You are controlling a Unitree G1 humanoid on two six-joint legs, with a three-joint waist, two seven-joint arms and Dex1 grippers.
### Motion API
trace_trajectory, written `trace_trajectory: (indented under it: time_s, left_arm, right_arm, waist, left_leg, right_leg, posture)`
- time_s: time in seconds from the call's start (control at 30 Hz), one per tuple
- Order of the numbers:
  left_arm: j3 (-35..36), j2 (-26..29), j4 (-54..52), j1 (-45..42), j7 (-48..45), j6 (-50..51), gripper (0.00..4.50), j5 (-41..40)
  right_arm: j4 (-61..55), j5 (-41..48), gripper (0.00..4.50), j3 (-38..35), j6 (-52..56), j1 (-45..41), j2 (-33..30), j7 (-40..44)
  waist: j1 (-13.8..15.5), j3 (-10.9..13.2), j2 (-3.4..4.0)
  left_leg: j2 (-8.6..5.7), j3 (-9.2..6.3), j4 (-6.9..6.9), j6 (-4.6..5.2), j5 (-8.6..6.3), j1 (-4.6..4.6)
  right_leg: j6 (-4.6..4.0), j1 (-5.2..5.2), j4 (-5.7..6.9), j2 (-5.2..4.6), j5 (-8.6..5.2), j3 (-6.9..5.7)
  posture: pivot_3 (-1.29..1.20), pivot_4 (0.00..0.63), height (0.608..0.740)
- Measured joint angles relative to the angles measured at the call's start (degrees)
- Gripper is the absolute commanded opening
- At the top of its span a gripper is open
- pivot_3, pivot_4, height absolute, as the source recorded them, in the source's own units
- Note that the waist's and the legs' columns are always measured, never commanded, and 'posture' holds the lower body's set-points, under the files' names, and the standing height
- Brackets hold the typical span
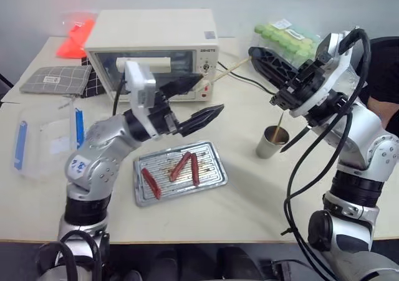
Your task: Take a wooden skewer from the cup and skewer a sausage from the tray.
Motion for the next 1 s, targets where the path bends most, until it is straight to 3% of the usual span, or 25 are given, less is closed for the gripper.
trace_trajectory:
  time_s: [0.1, 0.2, 0.37, 0.6, 0.7, 1.0]
  left_arm:
    - [-0.82, -2.69, 2.7, -2.41, 0.23, -1.6, 4.5, 1.26]
    - [-0.93, -3.31, 2.74, -2.97, -0.65, -1.88, 4.08, 1.19]
    - [-0.93, -3.04, 2.14, -2.7, -1.9, -0.82, 2.86, 0.97]
    - [-0.87, -2.94, 1.49, -2.39, -1.55, 1.19, 2.86, 0.96]
    - [-0.38, -3.37, 1.5, -2.4, -1.06, 1.26, 2.44, 0.74]
    - [1.22, -3.54, 1.51, -2.45, -0.33, 2.25, 0.25, -1.02]
  right_arm:
    - [-1.3, 0.0, 0.05, 0.02, -0.01, 0.32, 0.44, -0.65]
    - [-1.88, 0.01, 0.0, 0.04, -0.04, 0.46, 0.44, -1.23]
    - [-2.85, 0.01, 0.0, 0.05, -0.69, 0.47, 0.44, -1.85]
    - [-3.98, 0.01, 0.0, 0.28, -1.33, 1.26, 0.71, -2.25]
    - [-4.05, 0.01, 0.0, 0.38, -1.49, 1.61, 0.75, -2.31]
    - [-4.74, 0.01, 0.0, 0.7, -2.42, 2.03, 0.73, -2.3]
  waist:
    - [-0.32, 0.0, 0.0]
    - [-0.66, 0.0, 0.0]
    - [-0.95, 0.0, 0.0]
    - [-1.25, 0.0, 0.0]
    - [-1.28, 0.0, 0.0]
    - [-1.3, 0.0, 0.0]
  left_leg:
    - [0.01, 0.01, -0.01, 0.0, 0.0, 0.0]
    - [0.02, 0.01, -0.02, -0.01, 0.0, 0.01]
    - [0.02, 0.0, -0.02, -0.01, 0.01, 0.01]
    - [0.02, -0.01, -0.02, -0.01, 0.01, 0.01]
    - [0.02, -0.01, -0.02, -0.01, 0.01, 0.01]
    - [0.02, -0.01, -0.02, -0.01, 0.01, 0.01]
  right_leg:
    - [0.0, -0.05, 0.06, 0.03, 0.0, 0.04]
    - [0.0, -0.06, 0.11, 0.04, 0.0, 0.05]
    - [0.0, -0.06, 0.12, 0.03, 0.0, 0.05]
    - [0.0, -0.05, 0.12, 0.02, 0.0, 0.05]
    - [0.0, -0.06, 0.12, 0.03, 0.0, 0.05]
    - [0.0, -0.06, 0.12, 0.02, 0.0, 0.05]
  posture:
    - [0.0, 0.15, 0.74]
    - [0.0, 0.15, 0.74]
    - [0.0, 0.15, 0.74]
    - [0.0, 0.15, 0.74]
    - [0.0, 0.15, 0.74]
    - [0.0, 0.15, 0.74]
